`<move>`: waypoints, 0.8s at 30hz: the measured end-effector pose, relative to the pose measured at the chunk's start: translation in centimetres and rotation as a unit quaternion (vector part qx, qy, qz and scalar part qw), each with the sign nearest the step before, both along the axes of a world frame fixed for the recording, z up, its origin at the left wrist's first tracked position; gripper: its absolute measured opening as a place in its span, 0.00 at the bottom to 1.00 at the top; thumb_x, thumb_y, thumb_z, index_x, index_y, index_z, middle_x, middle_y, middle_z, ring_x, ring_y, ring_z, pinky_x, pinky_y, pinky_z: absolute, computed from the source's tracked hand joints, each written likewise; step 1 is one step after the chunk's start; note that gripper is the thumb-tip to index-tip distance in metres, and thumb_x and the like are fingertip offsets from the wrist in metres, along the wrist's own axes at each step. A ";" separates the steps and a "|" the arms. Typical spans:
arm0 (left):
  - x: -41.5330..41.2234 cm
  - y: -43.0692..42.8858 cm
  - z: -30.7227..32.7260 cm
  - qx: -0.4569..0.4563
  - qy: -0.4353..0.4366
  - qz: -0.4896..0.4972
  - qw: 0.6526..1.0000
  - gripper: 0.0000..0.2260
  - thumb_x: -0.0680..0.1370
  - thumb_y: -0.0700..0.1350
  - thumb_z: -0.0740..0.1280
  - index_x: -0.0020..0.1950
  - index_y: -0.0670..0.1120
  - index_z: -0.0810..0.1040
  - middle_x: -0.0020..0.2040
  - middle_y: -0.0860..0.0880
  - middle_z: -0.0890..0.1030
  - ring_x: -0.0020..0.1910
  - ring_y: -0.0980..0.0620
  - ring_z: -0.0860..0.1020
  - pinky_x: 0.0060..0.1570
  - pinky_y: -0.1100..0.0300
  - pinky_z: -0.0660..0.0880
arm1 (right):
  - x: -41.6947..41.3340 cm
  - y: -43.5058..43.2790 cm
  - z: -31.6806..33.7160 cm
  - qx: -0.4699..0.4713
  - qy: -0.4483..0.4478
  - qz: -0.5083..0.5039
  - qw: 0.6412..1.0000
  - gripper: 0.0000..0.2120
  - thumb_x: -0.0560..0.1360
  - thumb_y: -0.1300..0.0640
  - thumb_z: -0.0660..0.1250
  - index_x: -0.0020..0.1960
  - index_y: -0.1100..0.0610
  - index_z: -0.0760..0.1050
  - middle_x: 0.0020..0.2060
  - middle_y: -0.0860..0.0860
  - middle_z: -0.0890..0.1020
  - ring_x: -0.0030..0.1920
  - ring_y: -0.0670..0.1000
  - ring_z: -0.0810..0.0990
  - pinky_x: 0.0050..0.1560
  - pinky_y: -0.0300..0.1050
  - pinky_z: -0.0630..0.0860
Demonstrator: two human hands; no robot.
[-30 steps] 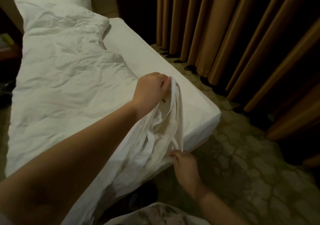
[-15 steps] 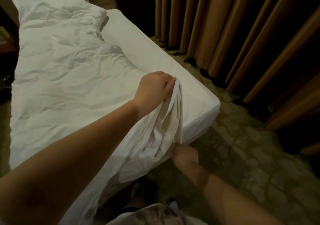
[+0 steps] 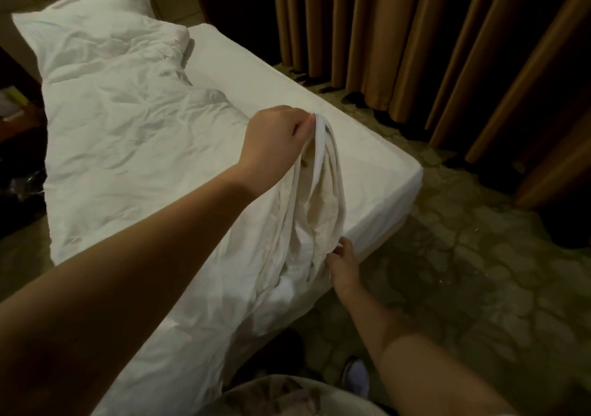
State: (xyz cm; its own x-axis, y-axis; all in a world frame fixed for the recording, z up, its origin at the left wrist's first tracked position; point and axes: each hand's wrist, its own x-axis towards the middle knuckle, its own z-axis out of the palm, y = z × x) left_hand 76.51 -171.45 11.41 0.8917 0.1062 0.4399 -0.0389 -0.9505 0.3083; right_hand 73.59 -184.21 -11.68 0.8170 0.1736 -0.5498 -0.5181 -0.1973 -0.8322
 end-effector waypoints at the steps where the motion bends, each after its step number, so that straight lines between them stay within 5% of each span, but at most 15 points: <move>1: 0.1 0.3 0.0 0.004 0.000 -0.008 1.000 0.19 0.81 0.45 0.59 0.30 0.47 0.66 0.27 0.52 0.66 0.28 0.56 0.65 0.32 0.61 0.57 | -0.4 0.5 0.0 -0.007 -0.007 0.024 1.000 0.24 0.78 0.51 0.63 0.72 0.51 0.61 0.64 0.52 0.73 0.62 0.53 0.72 0.63 0.49 0.70; 3: 0.4 0.8 0.2 0.002 0.001 -0.022 1.000 0.17 0.81 0.45 0.58 0.33 0.43 0.71 0.30 0.47 0.72 0.32 0.51 0.69 0.36 0.59 0.60 | -1.9 1.0 -0.2 -0.022 -0.029 0.061 0.997 0.26 0.78 0.48 0.63 0.73 0.48 0.60 0.65 0.48 0.72 0.65 0.52 0.70 0.67 0.52 0.68; 6: 0.6 1.6 0.4 -0.003 0.005 -0.032 0.999 0.18 0.81 0.46 0.58 0.35 0.40 0.74 0.33 0.44 0.75 0.34 0.49 0.70 0.38 0.57 0.63 | -4.2 1.6 -0.8 -0.008 -0.055 0.014 0.998 0.22 0.77 0.49 0.66 0.68 0.49 0.65 0.55 0.44 0.74 0.60 0.49 0.72 0.61 0.46 0.70; 12: 0.2 2.1 -0.3 -0.004 -0.008 -0.095 0.995 0.18 0.81 0.46 0.59 0.40 0.36 0.80 0.37 0.40 0.80 0.38 0.43 0.77 0.42 0.54 0.68 | -3.8 3.4 -1.1 -0.186 -0.056 -0.124 0.973 0.13 0.79 0.47 0.60 0.54 0.56 0.75 0.44 0.51 0.77 0.48 0.55 0.77 0.47 0.44 0.72; 18: 0.2 3.0 -0.1 -0.017 -0.014 -0.114 0.993 0.18 0.80 0.45 0.60 0.34 0.38 0.76 0.29 0.44 0.75 0.32 0.47 0.72 0.35 0.63 0.64 | -2.2 4.8 0.1 -0.261 -0.162 -0.212 0.928 0.26 0.71 0.44 0.70 0.63 0.55 0.69 0.56 0.53 0.75 0.56 0.55 0.76 0.56 0.53 0.76; 21: 0.3 3.2 0.0 -0.016 -0.011 -0.113 0.993 0.19 0.80 0.45 0.60 0.29 0.44 0.69 0.25 0.51 0.68 0.27 0.54 0.65 0.31 0.69 0.60 | -1.0 5.3 2.4 -0.254 -0.230 -0.241 0.908 0.22 0.74 0.50 0.68 0.63 0.58 0.69 0.58 0.55 0.74 0.58 0.57 0.74 0.58 0.52 0.74; 24: 0.7 3.4 0.0 -0.020 -0.009 -0.120 0.993 0.20 0.80 0.45 0.60 0.28 0.44 0.69 0.26 0.49 0.70 0.27 0.54 0.66 0.31 0.64 0.60 | 0.4 5.0 3.9 -0.240 -0.249 -0.257 0.902 0.25 0.76 0.51 0.67 0.69 0.56 0.65 0.64 0.55 0.71 0.63 0.56 0.71 0.65 0.52 0.70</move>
